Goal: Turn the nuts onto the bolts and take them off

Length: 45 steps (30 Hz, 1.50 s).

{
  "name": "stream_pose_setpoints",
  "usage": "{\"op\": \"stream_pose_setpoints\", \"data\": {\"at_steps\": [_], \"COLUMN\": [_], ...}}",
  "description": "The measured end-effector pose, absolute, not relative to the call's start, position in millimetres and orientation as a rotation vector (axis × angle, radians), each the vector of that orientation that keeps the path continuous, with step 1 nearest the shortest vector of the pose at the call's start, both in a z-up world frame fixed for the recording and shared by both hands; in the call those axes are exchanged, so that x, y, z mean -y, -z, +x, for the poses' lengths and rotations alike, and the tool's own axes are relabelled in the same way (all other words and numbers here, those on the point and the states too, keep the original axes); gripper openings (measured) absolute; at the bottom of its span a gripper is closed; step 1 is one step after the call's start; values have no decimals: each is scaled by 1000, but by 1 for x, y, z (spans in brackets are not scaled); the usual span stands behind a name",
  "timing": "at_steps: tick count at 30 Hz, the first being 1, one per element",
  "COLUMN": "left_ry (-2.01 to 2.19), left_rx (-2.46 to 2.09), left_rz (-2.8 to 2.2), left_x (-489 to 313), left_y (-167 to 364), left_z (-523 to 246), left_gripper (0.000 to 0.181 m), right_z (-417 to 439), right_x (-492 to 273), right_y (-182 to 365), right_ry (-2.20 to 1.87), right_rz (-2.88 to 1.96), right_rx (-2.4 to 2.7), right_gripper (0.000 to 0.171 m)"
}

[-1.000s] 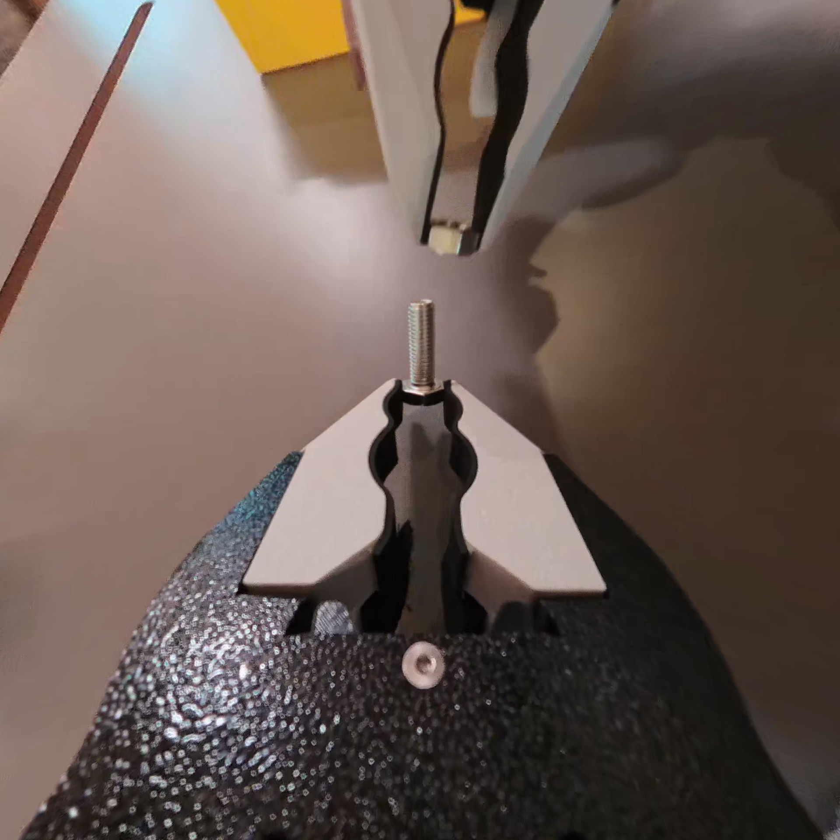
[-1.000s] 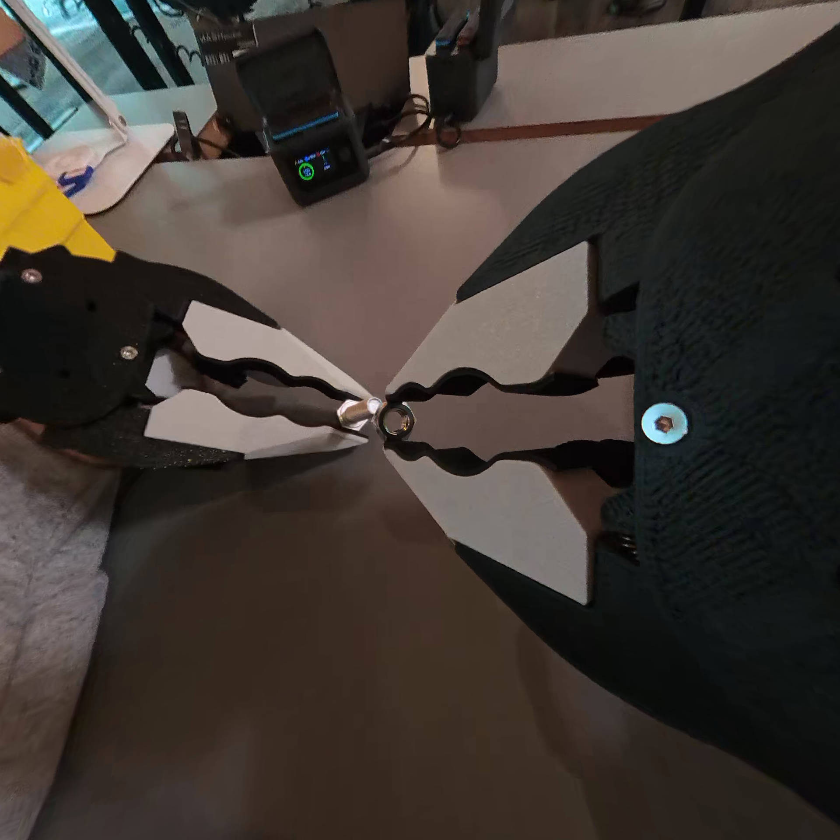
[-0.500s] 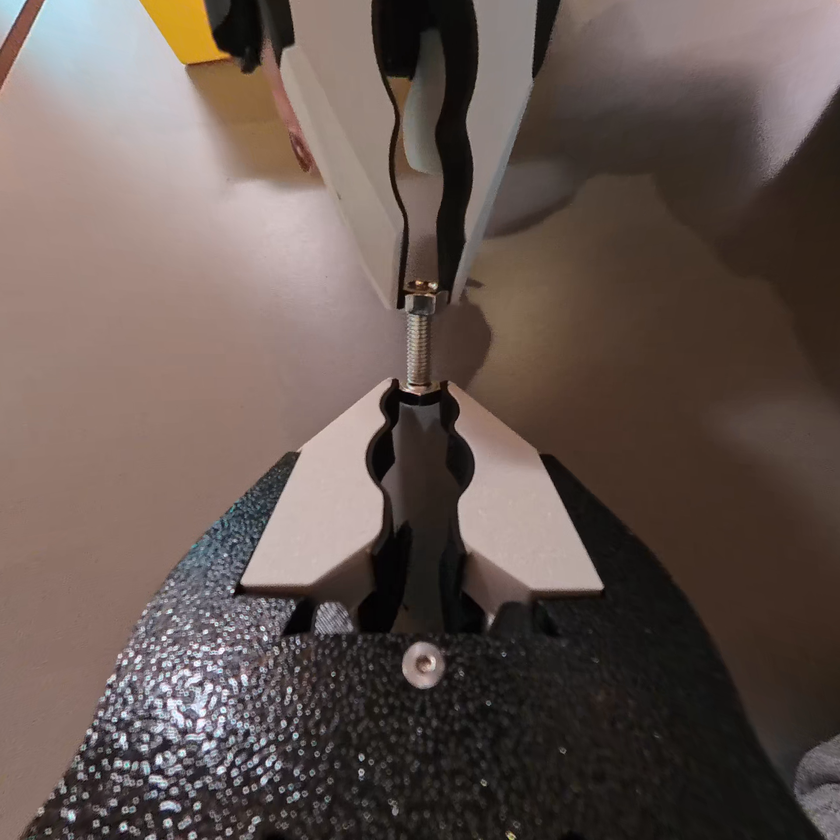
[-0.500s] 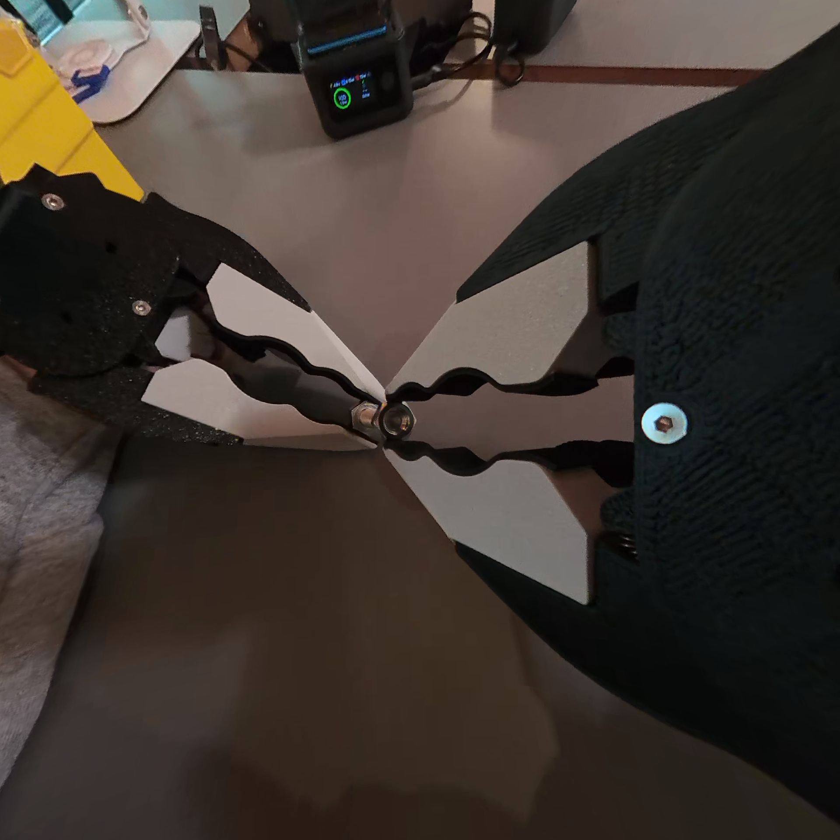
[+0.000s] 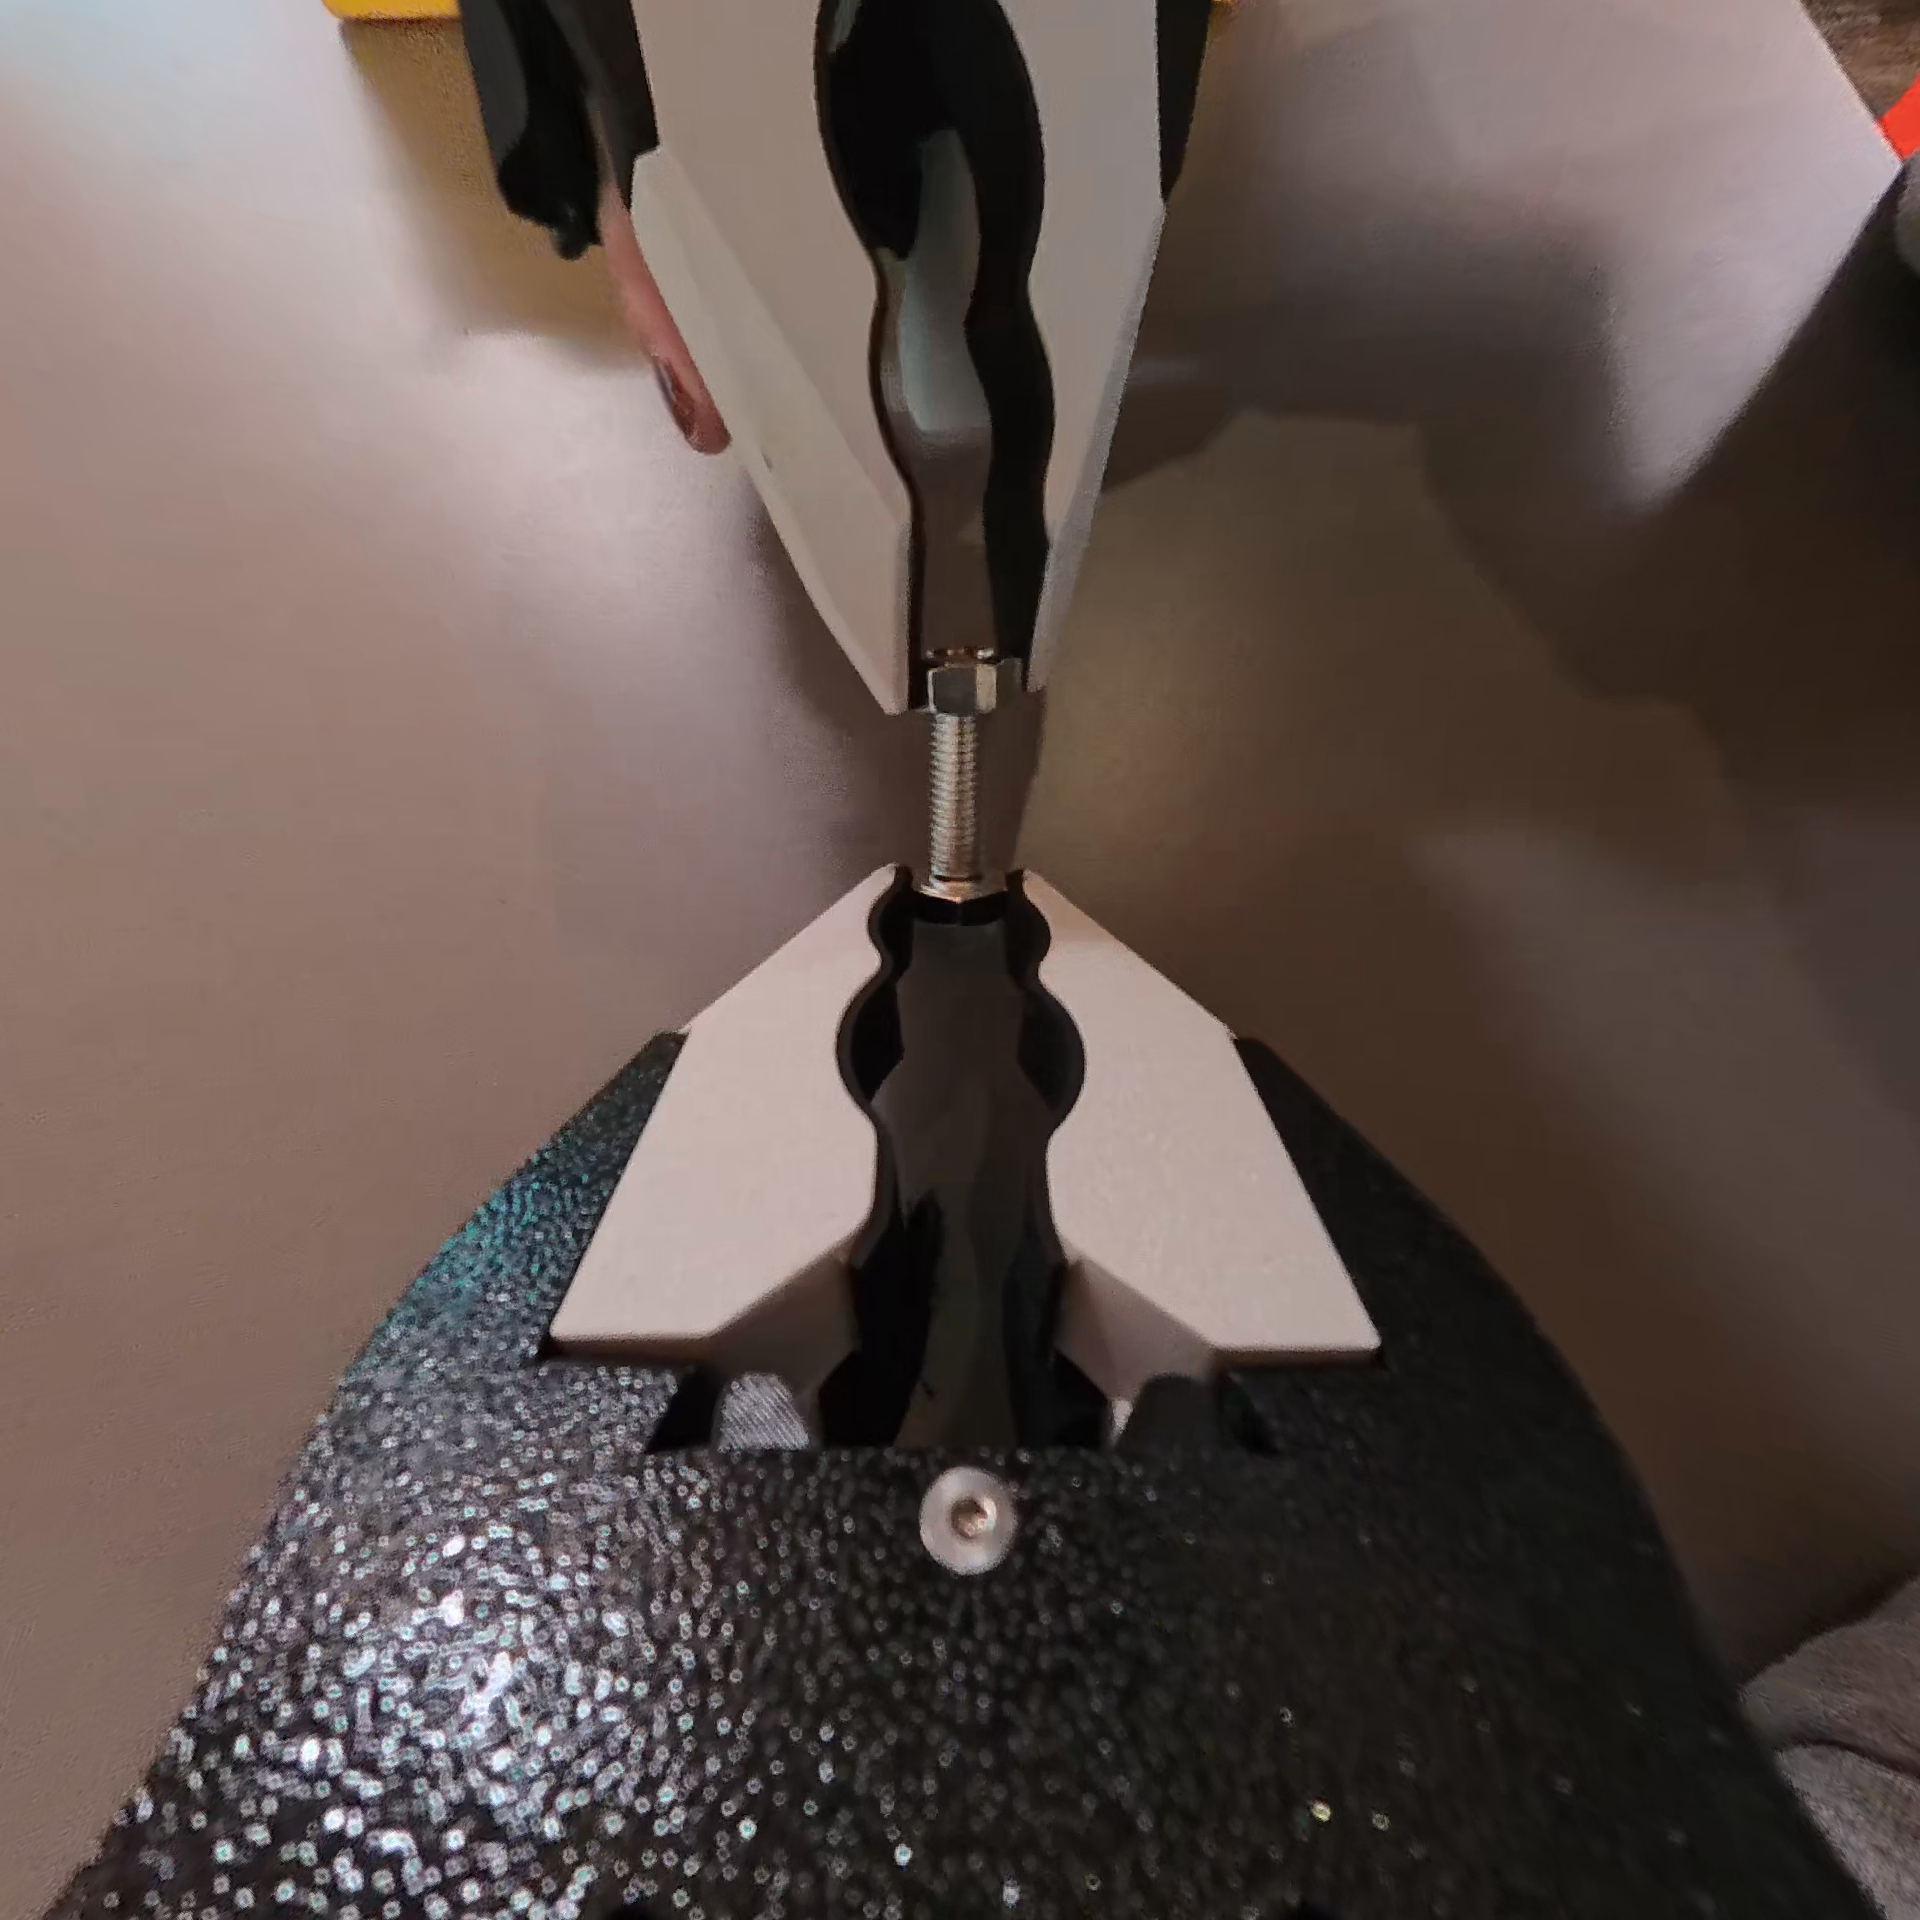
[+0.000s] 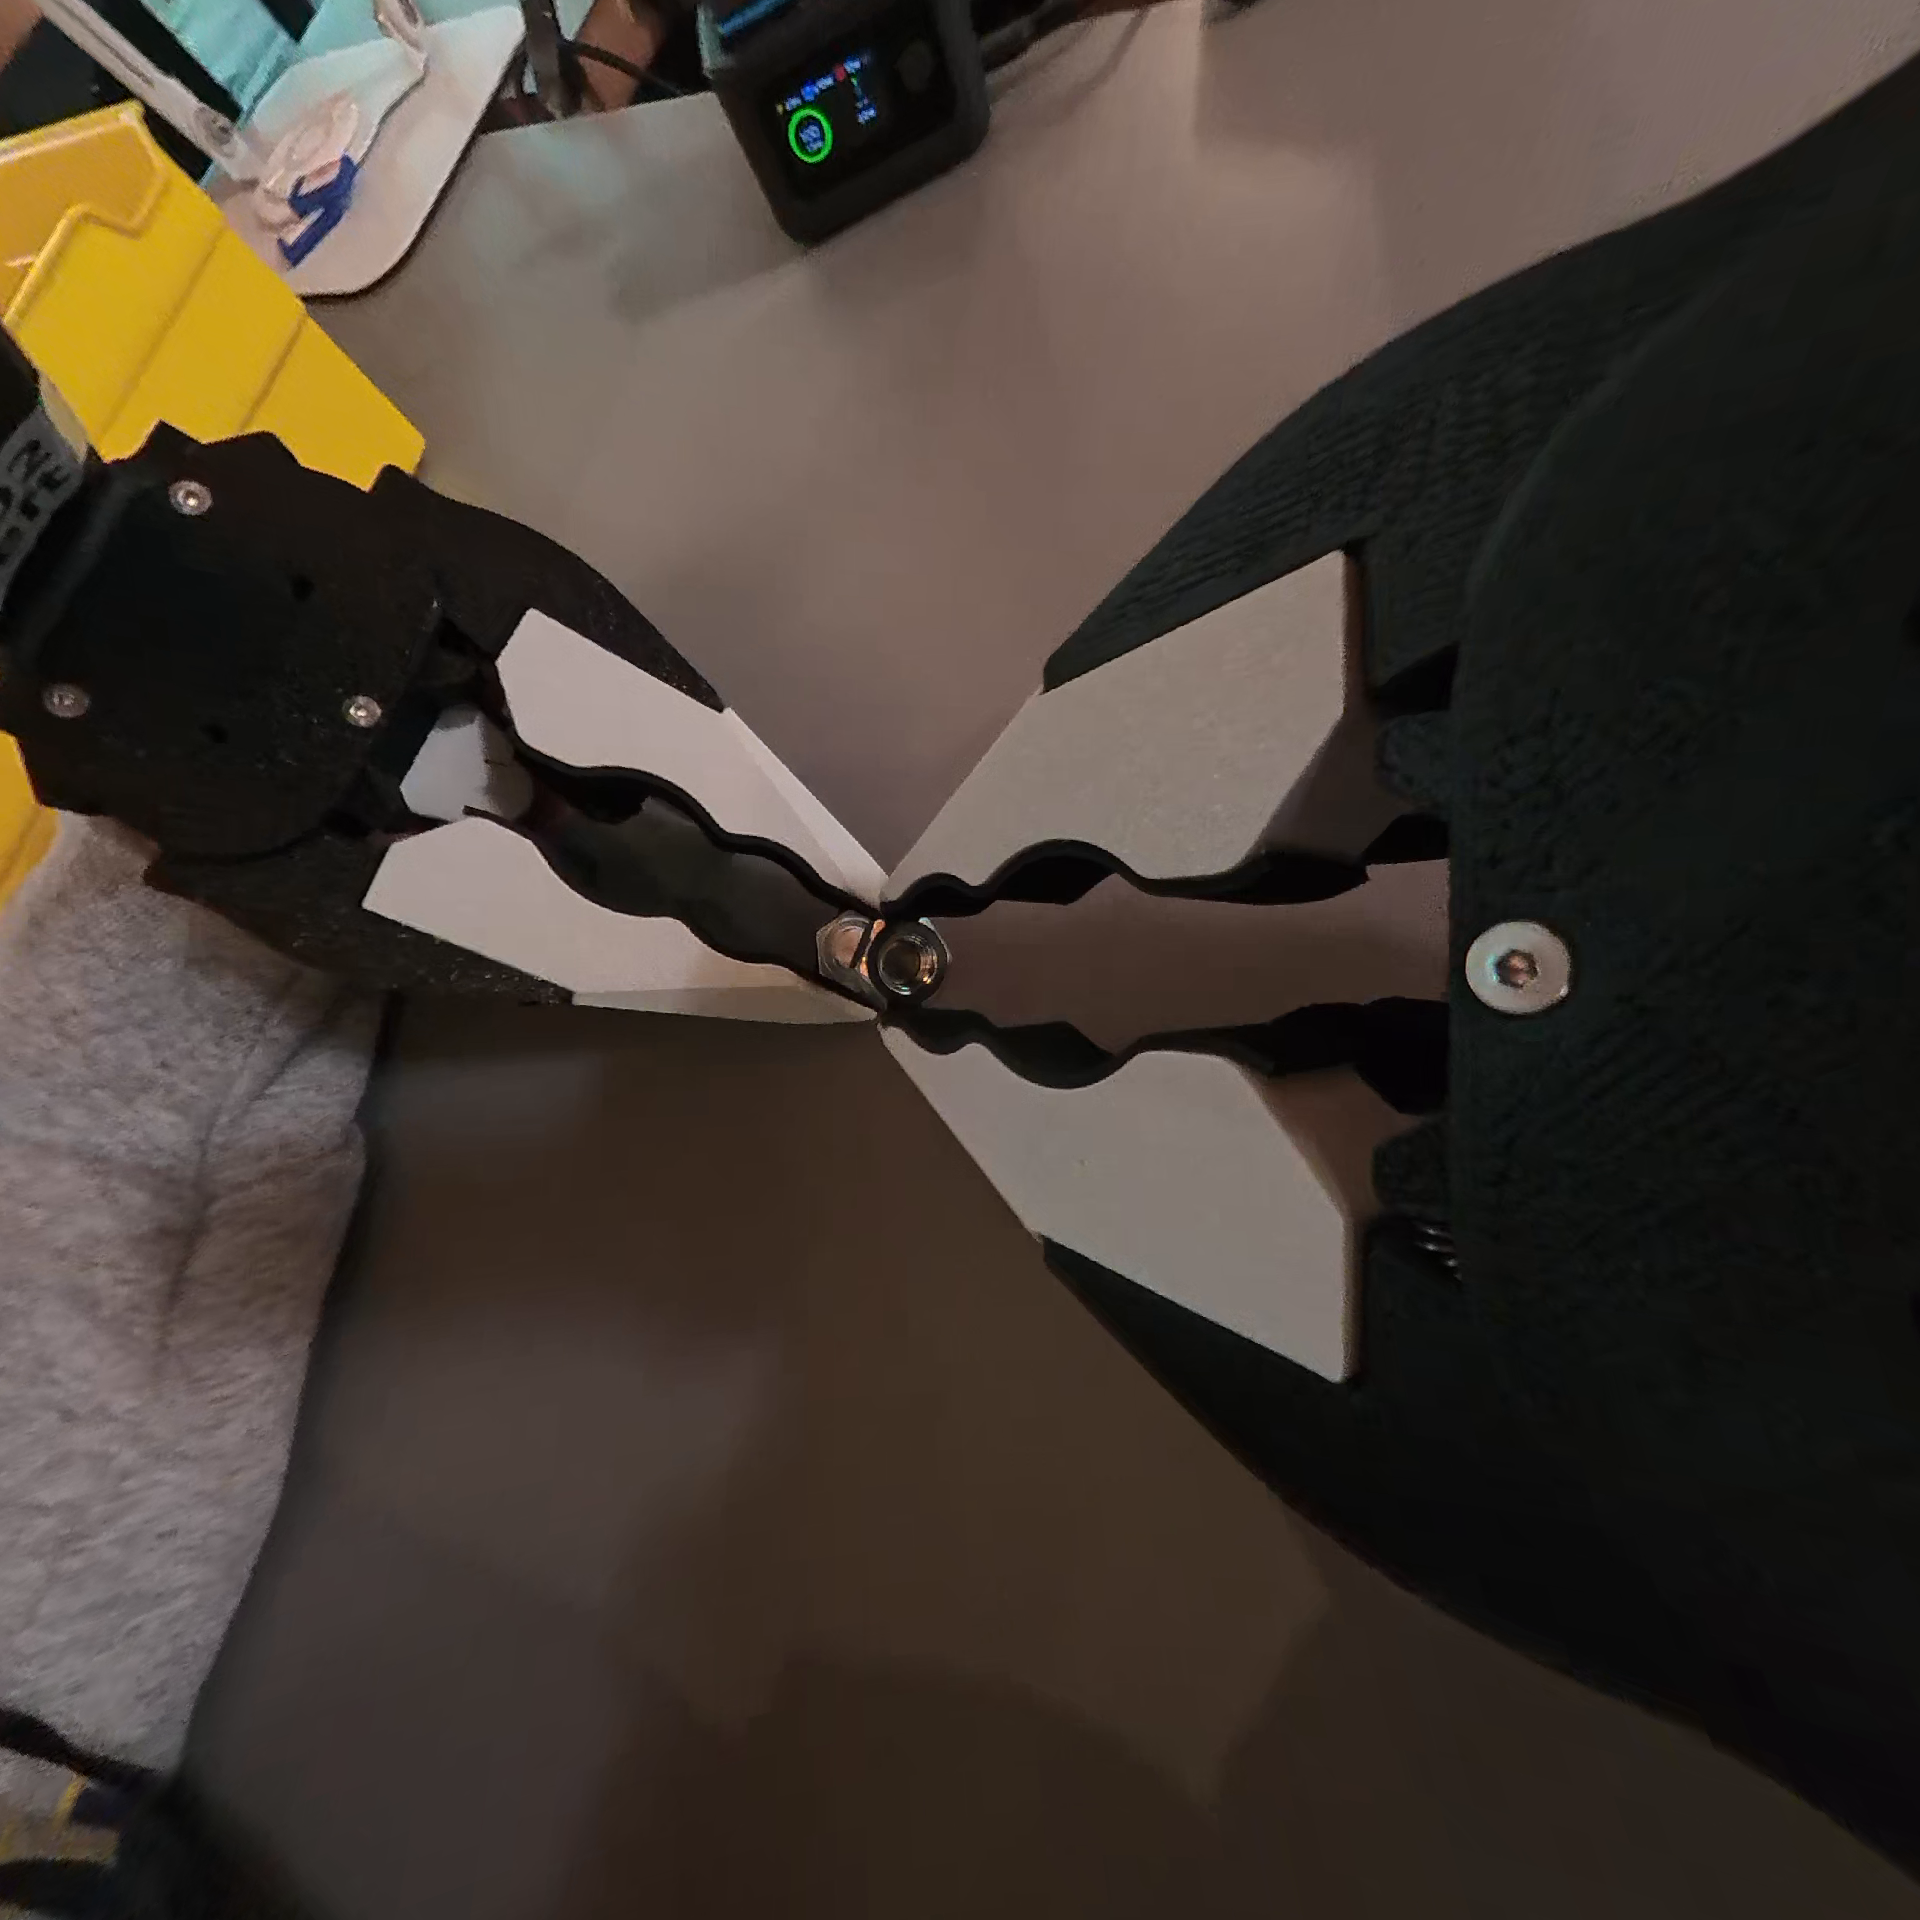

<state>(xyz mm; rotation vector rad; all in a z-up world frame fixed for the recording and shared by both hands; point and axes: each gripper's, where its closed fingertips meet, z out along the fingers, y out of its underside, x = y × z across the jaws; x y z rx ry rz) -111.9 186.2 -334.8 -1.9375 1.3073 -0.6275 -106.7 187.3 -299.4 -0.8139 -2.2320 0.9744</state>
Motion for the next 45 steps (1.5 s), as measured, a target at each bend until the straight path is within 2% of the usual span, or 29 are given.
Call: {"op": "stream_pose_setpoints", "data": {"at_steps": [14,19,28,32,38,40,41,45], "left_ry": [628,633,636,764,873,914,940,1227], "left_rx": [-1295,-1285,-1280,-1162,-994,-928,-881,-688], "left_rz": [-1946,-1949,-1910,-1754,-1555,-1475,-1444,-1232], "left_x": [-188,-188,-188,-188,-196,-198,-201,-195], "left_y": [335,335,331,298,257,239,232,188], "left_z": [-112,-112,-110,-105,-99,-99,-100,-104], "left_gripper": [16,16,16,16,16,16,16,15], "right_z": [-108,-102,-102,-101,-101,-103,-102,-108], "right_x": [-193,-195,-196,-195,-201,-200,-199,-198], "right_y": [305,329,312,275,227,208,201,170], "right_ry": [-1150,-1054,-1214,-1320,-1242,-1218,-1188,-1098], "right_rz": [-1514,-1800,-1720,-1522,-1385,-1322,-1283,-1160], "right_rx": [1839,1727,1616,1552,1538,1543,1566,1579], "right_gripper": [17,17,14,12,13,36,42,51]}}
